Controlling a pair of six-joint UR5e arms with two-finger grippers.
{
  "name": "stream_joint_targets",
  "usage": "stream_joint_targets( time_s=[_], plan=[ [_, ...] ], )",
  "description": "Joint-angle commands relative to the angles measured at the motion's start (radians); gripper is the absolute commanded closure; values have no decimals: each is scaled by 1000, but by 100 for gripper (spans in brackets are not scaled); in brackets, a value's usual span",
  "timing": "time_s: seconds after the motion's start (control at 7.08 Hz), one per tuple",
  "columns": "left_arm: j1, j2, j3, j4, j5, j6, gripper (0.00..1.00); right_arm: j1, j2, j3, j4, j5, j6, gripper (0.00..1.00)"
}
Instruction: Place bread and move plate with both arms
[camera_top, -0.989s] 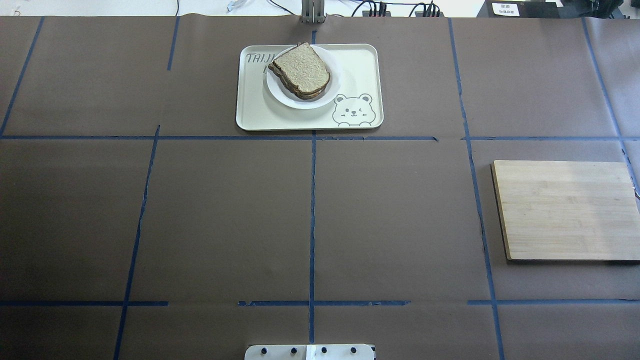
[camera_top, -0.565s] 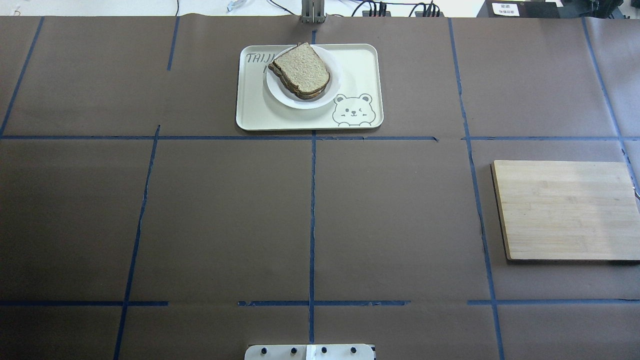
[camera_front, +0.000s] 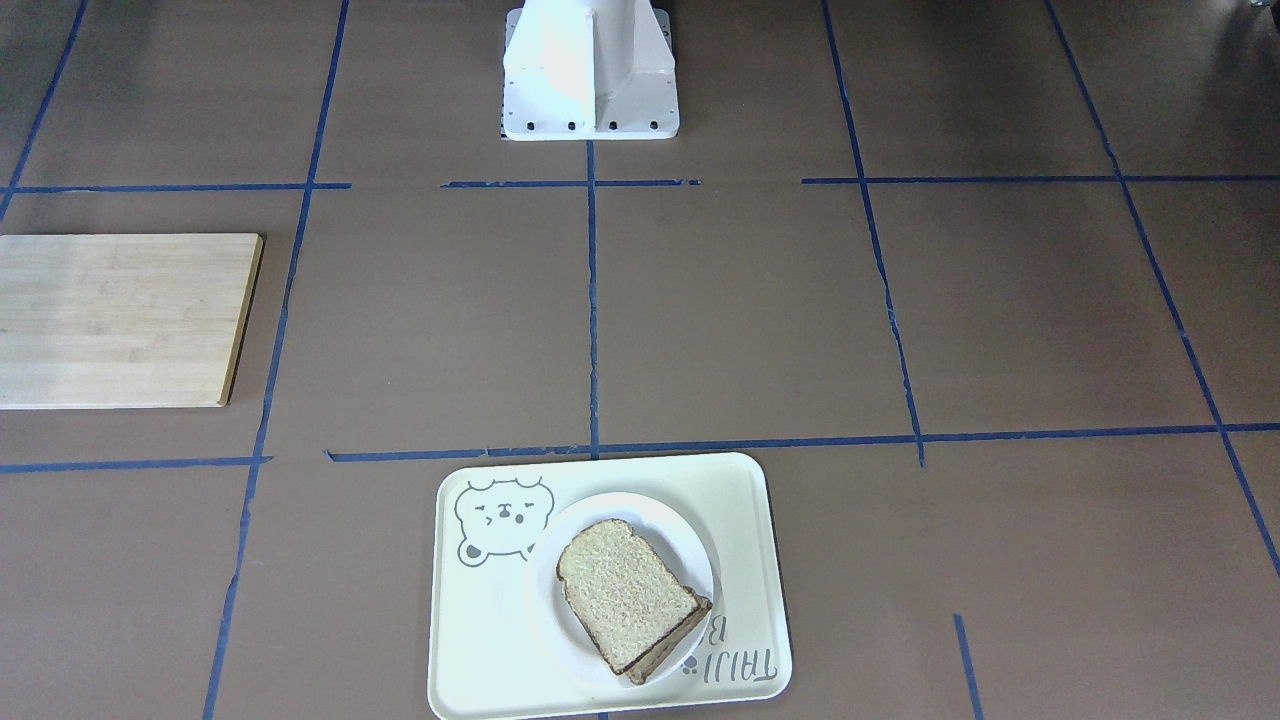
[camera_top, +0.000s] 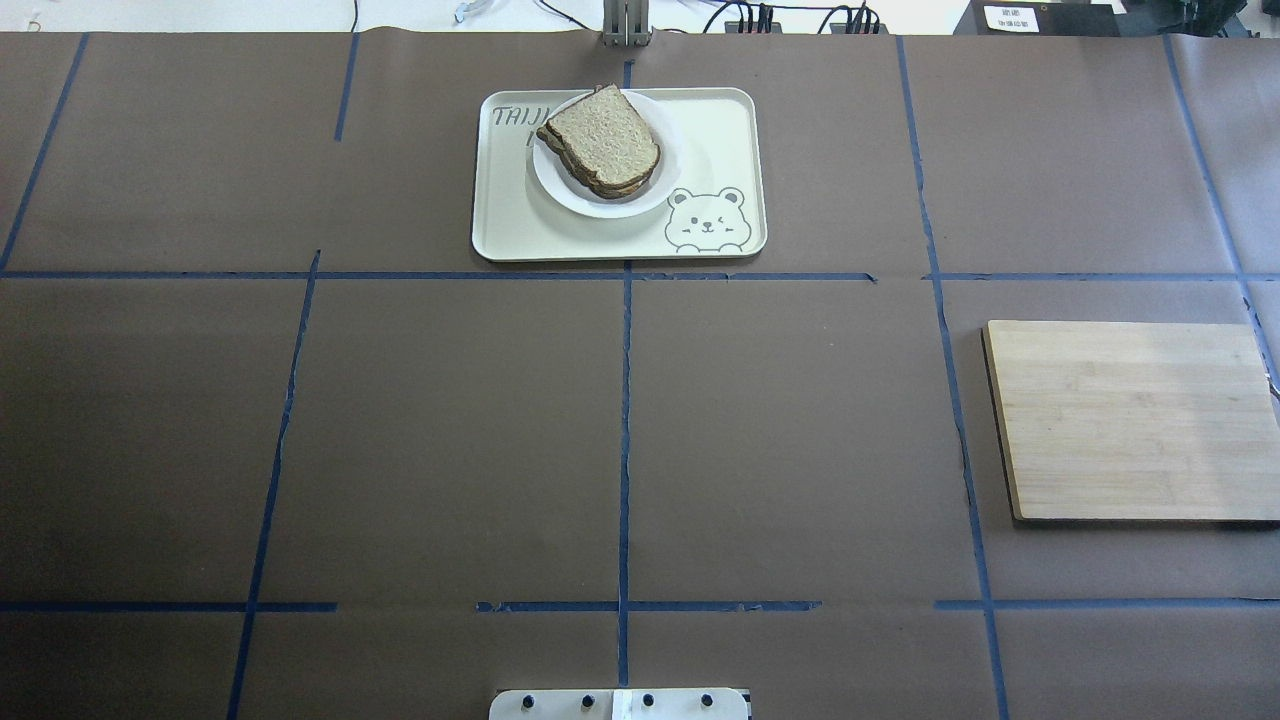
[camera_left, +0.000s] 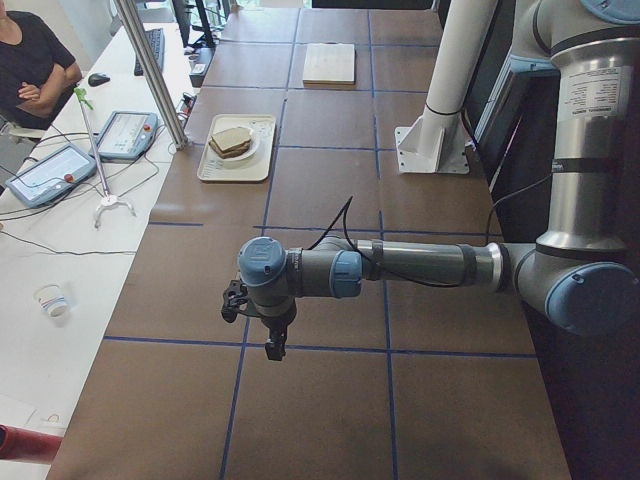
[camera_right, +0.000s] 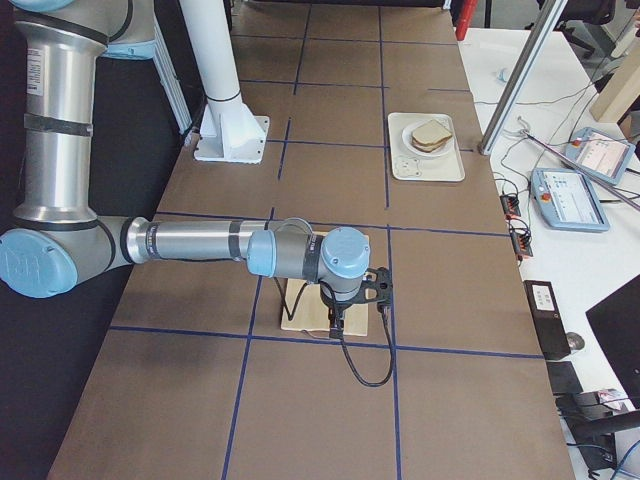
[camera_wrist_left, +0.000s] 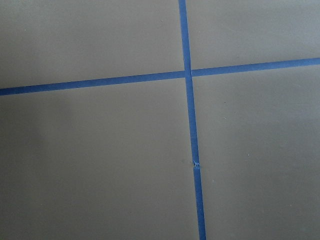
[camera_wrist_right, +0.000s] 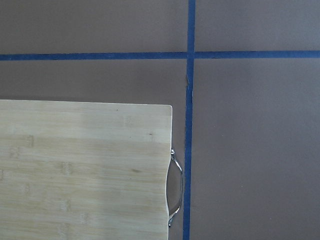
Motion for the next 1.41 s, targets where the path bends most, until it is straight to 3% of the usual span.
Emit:
stream_joint_targets(
  time_s=[0.0, 0.28, 1.27],
  plan=[
    [0, -1, 0, -1, 0, 0, 0, 0, 6, 2, 1, -4, 1, 0],
    [0, -2, 0, 1, -1, 0, 0, 2, 15, 5, 1, -42, 13, 0],
    [2, -2, 1, -4, 0, 0, 0, 4, 17, 0, 0, -42, 13, 0]
  ],
)
